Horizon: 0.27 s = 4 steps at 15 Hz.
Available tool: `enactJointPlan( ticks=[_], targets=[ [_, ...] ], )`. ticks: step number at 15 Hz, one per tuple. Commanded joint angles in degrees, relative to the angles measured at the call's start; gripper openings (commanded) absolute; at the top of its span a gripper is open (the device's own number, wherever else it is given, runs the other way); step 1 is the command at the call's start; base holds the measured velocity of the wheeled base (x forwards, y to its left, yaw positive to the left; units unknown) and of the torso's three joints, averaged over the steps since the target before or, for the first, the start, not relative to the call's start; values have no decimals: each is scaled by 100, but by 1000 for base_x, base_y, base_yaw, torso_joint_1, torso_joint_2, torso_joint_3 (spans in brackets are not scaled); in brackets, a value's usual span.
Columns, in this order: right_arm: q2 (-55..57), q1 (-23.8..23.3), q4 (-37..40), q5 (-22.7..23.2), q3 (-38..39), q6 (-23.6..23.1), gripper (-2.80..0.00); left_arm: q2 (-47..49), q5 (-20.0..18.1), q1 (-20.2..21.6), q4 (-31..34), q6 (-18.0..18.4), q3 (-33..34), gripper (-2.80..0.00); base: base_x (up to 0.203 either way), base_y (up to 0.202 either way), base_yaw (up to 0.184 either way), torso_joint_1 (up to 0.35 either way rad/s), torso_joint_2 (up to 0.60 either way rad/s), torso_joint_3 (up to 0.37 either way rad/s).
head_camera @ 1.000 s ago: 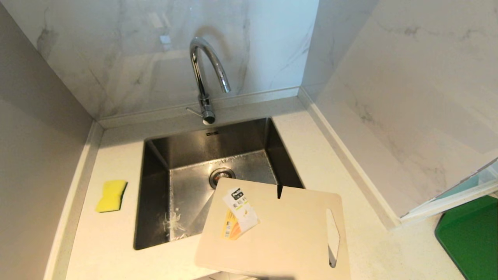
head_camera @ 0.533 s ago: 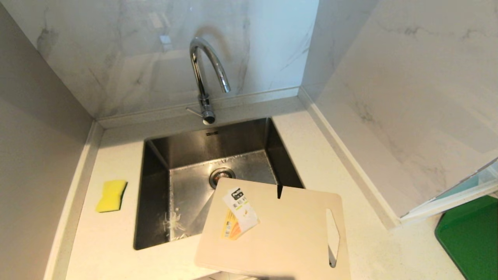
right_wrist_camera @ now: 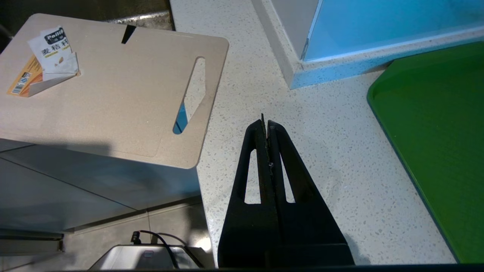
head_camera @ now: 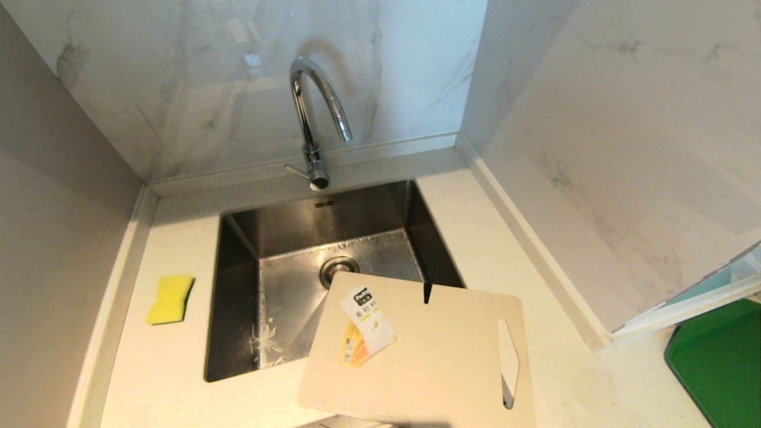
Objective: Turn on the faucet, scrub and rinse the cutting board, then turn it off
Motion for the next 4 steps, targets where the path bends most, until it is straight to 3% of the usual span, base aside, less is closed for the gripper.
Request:
enactJointPlan(
  ticks=[1,4],
  targets=[
    [-9,0,0,2,0,-23,-280,-2,4,5,-2,-3,9,-280,0,0,0,0,0,0],
    [-1,0,0,-7,0,30,-280,-2,-3,-4,-2,-3,9,-280,0,0,0,0,0,0]
  ],
)
